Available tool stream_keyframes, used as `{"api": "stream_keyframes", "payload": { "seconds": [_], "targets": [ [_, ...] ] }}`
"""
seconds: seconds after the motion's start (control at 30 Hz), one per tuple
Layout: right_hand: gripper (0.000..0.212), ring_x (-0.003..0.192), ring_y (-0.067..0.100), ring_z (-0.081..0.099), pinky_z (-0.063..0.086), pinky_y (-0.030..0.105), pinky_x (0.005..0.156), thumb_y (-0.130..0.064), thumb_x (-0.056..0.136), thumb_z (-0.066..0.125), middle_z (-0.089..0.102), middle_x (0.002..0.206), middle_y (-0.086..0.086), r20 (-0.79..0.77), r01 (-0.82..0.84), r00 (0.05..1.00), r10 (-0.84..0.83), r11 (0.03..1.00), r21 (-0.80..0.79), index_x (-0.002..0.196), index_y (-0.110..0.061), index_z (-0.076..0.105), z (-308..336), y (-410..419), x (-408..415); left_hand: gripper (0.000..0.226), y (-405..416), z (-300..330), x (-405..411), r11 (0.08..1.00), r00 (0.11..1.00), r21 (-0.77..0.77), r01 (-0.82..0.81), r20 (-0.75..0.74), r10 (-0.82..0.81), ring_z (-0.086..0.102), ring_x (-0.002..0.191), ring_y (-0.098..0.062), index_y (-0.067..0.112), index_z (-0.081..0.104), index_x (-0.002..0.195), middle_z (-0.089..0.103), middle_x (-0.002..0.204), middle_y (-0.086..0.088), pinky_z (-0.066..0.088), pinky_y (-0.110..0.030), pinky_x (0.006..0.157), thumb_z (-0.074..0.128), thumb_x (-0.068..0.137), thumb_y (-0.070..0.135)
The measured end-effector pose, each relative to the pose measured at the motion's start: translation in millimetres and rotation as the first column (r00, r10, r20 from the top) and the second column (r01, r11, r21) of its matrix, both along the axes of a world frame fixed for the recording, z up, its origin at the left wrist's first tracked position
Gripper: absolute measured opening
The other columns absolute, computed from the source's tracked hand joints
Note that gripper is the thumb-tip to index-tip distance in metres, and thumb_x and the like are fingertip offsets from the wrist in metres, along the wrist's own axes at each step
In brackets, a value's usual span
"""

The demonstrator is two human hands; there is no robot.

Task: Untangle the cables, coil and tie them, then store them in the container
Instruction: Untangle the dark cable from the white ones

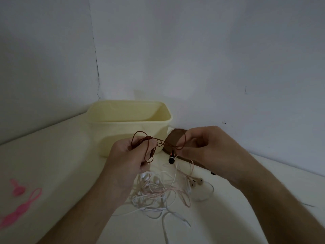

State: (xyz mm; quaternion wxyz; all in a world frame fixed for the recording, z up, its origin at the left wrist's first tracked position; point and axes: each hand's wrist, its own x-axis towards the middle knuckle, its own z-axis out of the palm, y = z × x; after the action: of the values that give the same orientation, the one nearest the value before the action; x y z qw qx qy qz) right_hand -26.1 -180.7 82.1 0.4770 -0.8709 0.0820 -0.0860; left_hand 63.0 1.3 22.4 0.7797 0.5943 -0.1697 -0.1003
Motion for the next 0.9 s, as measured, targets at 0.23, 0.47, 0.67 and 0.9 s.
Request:
{"api": "stream_keyframes", "payload": {
  "seconds": [0.23,0.47,0.67,0.9],
  "targets": [
    [0.008,0.056,0.025,0.057,0.048,0.022,0.06,-0.025,0.091,0.084,0.071,0.063,-0.001,0.012,0.002,1.0,-0.001,1.0,-0.024,0.084,-0.021,0.082,-11,8,6,0.054,0,3,-2,1.0,0.999,-0.016,0.023,-0.047,-0.024,0.031,0.05,-0.009,0.02,0.049,0.049,0.036,0.055,0.003,0.014,-0.031,0.052,0.063,0.096,0.0],
    [0.026,0.049,0.014,0.028,0.023,0.025,0.046,0.002,0.1,0.063,0.044,0.057,0.002,-0.094,-0.09,0.988,0.12,0.957,0.275,0.086,-0.011,0.081,-12,6,7,0.053,1,0,1,1.0,0.999,-0.01,0.0,-0.039,0.0,0.031,0.05,-0.009,0.021,0.049,0.049,0.037,0.055,0.003,0.018,-0.025,0.047,0.064,0.096,0.0],
    [0.028,0.047,0.008,0.04,0.033,0.014,0.05,0.007,0.093,0.07,0.07,0.069,-0.002,-0.02,-0.044,0.999,0.048,0.987,0.155,0.093,-0.018,0.083,-21,12,8,0.055,0,0,1,1.0,0.999,-0.019,0.014,-0.035,-0.014,0.031,0.049,-0.008,0.022,0.051,0.047,0.036,0.055,0.003,0.019,-0.024,0.045,0.063,0.096,0.0],
    [0.026,0.047,0.007,0.037,0.03,0.022,0.049,0.009,0.086,0.079,0.055,0.057,-0.005,-0.024,-0.124,0.99,0.138,0.942,0.312,0.075,-0.014,0.077,-24,8,11,0.056,0,1,1,1.0,1.0,0.003,0.001,-0.017,-0.001,0.033,0.048,-0.008,0.022,0.05,0.046,0.037,0.054,0.004,0.018,-0.026,0.048,0.063,0.096,-0.001]
  ]
}}
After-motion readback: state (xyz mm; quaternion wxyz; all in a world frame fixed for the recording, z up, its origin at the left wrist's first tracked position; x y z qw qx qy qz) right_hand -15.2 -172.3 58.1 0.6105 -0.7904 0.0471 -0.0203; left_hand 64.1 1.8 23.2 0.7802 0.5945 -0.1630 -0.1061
